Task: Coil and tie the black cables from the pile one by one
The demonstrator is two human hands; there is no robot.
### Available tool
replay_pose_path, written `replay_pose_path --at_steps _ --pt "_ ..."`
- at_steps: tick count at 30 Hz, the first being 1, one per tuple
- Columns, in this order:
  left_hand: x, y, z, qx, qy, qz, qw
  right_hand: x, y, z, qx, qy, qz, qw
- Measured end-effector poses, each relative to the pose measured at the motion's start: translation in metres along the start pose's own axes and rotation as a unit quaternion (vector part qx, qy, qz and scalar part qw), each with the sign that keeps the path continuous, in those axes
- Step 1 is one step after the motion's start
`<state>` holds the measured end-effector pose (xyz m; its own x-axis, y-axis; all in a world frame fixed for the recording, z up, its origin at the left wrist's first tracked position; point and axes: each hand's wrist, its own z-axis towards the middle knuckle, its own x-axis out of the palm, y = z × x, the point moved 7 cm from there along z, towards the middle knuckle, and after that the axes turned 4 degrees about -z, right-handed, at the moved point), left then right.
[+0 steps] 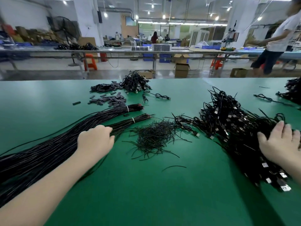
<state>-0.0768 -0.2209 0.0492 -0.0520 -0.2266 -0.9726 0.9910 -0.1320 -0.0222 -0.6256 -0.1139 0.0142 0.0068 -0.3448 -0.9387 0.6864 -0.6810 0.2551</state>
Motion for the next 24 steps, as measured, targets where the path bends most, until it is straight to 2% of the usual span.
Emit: replay_pose_path --at_steps 2,4,7,9,11,14,16,18,21,24 --pt "0.017 0.037 0.002 -0.032 0.017 0.059 0.998 -0.008 0.009 -0.002 0.000 -0.006 0.014 1.000" --pt "0.034 0.070 0.003 -0.053 0.030 0.084 0.995 -0.024 0.026 -0.013 -0.018 -0.052 0.028 0.998" --pt "0.055 0.099 -0.001 -0.068 0.061 -0.013 0.996 -0.039 0.072 -0.051 -0.113 -0.117 0.024 0.986" --pt "0.057 0.103 -0.005 -0.070 0.042 -0.065 0.995 -0.032 0.108 -0.082 -0.194 -0.123 0.050 0.972" --pt "0.058 0.102 -0.005 -0.065 0.026 -0.047 0.996 -0.010 0.139 -0.112 -0.252 -0.091 0.065 0.961" --pt "0.062 0.101 -0.004 -0.064 0.043 0.017 0.997 0.037 0.169 -0.150 -0.295 0.012 0.074 0.953" --pt "0.060 0.108 -0.002 -0.095 0.022 -0.039 0.994 0.056 0.174 -0.162 -0.283 0.060 0.138 0.947" --pt "0.055 0.122 -0.003 -0.157 -0.018 -0.163 0.974 0.063 0.173 -0.167 -0.265 0.072 0.197 0.941" --pt "0.038 0.143 -0.011 -0.243 -0.135 -0.318 0.907 0.061 0.166 -0.163 -0.224 0.065 0.252 0.939" --pt "0.010 0.148 -0.033 -0.236 -0.298 -0.395 0.836 0.055 0.163 -0.159 -0.182 0.085 0.291 0.935"
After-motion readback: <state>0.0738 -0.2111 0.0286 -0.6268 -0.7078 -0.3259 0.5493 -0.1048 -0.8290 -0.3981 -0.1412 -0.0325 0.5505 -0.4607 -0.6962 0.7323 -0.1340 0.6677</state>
